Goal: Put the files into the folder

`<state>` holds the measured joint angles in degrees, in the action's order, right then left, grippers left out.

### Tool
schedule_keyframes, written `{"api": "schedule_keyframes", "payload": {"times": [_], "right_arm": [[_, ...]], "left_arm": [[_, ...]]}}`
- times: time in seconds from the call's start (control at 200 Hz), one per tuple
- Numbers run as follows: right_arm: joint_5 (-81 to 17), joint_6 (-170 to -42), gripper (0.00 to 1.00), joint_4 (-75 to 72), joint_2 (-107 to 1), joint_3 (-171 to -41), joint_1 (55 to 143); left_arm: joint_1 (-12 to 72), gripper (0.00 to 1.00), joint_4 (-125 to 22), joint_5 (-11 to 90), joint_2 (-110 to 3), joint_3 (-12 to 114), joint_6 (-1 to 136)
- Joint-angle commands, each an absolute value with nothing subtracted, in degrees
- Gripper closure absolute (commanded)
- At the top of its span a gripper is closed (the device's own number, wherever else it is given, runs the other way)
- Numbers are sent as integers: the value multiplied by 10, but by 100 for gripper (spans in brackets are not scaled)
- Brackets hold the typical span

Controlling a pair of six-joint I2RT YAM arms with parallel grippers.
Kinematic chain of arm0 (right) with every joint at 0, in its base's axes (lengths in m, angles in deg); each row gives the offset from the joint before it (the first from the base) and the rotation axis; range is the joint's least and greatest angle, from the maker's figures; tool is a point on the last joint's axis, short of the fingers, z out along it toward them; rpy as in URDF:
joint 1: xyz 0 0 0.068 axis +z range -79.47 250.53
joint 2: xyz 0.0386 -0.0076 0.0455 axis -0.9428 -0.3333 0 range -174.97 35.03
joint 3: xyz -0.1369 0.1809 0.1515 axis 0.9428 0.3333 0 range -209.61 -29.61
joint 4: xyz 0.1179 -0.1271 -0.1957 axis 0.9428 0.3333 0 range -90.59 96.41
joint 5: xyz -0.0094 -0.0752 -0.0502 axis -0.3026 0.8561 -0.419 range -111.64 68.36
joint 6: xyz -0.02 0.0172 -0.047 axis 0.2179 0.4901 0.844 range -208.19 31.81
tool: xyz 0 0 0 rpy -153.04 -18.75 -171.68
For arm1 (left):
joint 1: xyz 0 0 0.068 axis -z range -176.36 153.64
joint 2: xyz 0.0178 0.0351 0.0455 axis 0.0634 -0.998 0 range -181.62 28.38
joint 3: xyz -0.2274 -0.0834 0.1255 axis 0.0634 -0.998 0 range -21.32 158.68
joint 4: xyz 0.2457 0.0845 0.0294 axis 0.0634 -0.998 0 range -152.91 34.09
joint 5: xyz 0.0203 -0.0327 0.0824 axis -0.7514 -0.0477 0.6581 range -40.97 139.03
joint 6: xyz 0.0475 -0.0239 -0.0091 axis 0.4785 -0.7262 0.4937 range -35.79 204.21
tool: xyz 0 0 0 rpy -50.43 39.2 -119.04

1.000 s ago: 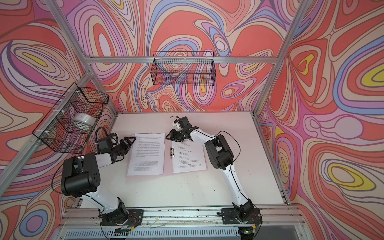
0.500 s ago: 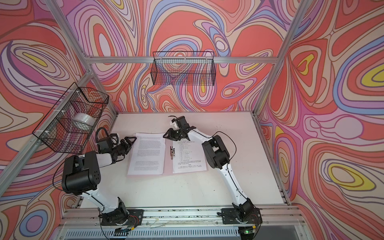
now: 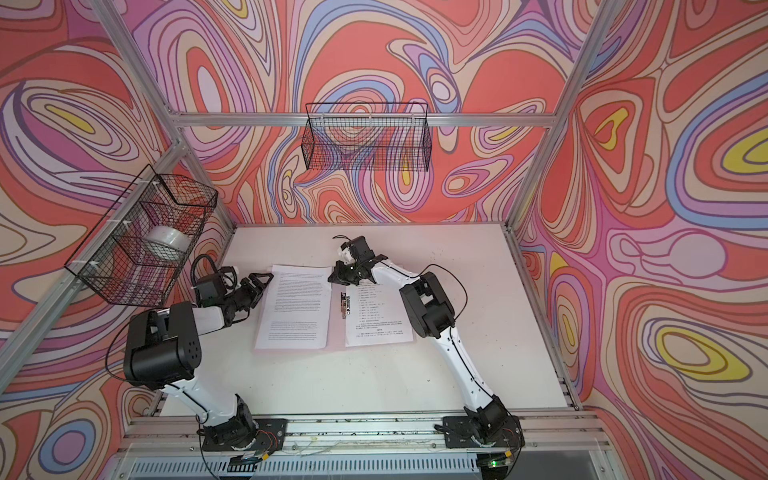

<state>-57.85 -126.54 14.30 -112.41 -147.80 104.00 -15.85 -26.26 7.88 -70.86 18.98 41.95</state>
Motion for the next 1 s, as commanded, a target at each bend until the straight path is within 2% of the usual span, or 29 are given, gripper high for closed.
{"api": "schedule_keyframes", "payload": {"times": [0.0,0.696,0.902,0.957,0.997], "right_arm": [[-576,-1270,100,141,-1142,-1489,1046],[-573,-1297,100,134,-1168,-1529,1068],[-555,-1300,100,141,-1145,-1503,1067],[-555,-1302,82,129,-1131,-1483,1067],[-555,-1308,63,111,-1116,-1465,1065]], "left_arm": [[-157,26,-248,63,-723,196,416],[-136,29,-248,59,-747,221,410],[-136,31,-260,65,-740,225,416],[-136,33,-259,64,-740,225,415],[-136,33,-258,64,-740,224,413]]}}
